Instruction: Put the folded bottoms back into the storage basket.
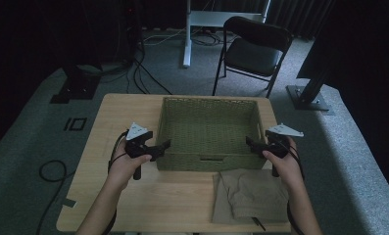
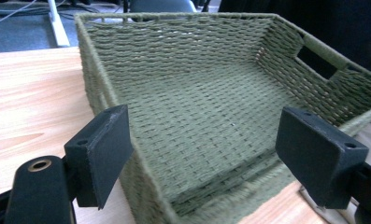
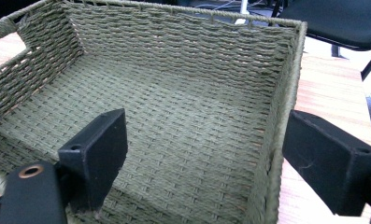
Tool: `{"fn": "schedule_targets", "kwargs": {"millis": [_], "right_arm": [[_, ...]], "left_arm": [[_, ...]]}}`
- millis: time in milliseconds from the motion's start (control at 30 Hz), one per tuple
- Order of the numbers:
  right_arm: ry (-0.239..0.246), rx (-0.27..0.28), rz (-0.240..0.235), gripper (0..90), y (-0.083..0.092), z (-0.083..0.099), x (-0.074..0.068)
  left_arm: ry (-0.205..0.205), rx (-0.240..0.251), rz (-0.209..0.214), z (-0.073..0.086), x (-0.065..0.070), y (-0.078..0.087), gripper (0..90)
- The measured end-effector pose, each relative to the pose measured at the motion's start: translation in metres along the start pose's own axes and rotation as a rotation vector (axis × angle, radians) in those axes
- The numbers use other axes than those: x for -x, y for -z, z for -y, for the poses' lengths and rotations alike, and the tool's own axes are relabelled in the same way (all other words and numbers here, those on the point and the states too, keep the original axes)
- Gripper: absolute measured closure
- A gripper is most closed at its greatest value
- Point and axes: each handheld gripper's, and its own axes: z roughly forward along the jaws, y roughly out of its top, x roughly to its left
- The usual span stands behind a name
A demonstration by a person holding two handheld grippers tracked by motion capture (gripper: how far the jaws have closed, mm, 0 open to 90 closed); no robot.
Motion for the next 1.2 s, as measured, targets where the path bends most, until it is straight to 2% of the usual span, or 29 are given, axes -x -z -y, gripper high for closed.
{"fn": "schedule_targets", "kwargs": {"millis": [67,167,333,400,433,567,667,733,933,1200], "right_arm": [[-0.001,0.002,-0.002,13.8,0.004,0.003,0.001],[-0.005,0.010,-0.004,13.8,0.008,0.006,0.001],[-0.005,0.023,0.001,13.8,0.018,0.014,0.004],[-0.003,0.023,-0.002,13.7,0.020,0.016,0.004],[-0.005,0.031,-0.001,13.8,0.024,0.018,0.004],[-0.012,0.036,-0.001,13.8,0.028,0.023,0.005],[-0.016,0.038,-0.002,13.8,0.033,0.029,0.007],[-0.017,0.039,0.003,13.8,0.036,0.032,0.008],[-0.025,0.050,0.005,13.8,0.046,0.043,0.011],[-0.035,0.052,0.000,13.8,0.057,0.061,0.014]], "left_arm": [[-0.006,-0.003,0.022,0.002,0.007,0.003,19.2],[-0.007,0.001,0.027,0.003,0.010,0.005,19.2],[-0.025,0.009,0.047,0.009,0.023,0.008,19.2],[-0.025,0.009,0.047,0.009,0.023,0.008,19.2],[-0.044,0.010,0.049,0.013,0.030,0.008,19.2],[-0.049,0.004,0.077,0.018,0.039,0.006,19.2],[-0.060,0.003,0.107,0.022,0.051,0.005,19.2],[-0.066,-0.009,0.123,0.024,0.057,0.004,19.2],[-0.095,-0.047,0.137,0.033,0.074,0.000,19.2],[-0.098,-0.062,0.171,0.043,0.091,-0.008,19.2]]}}
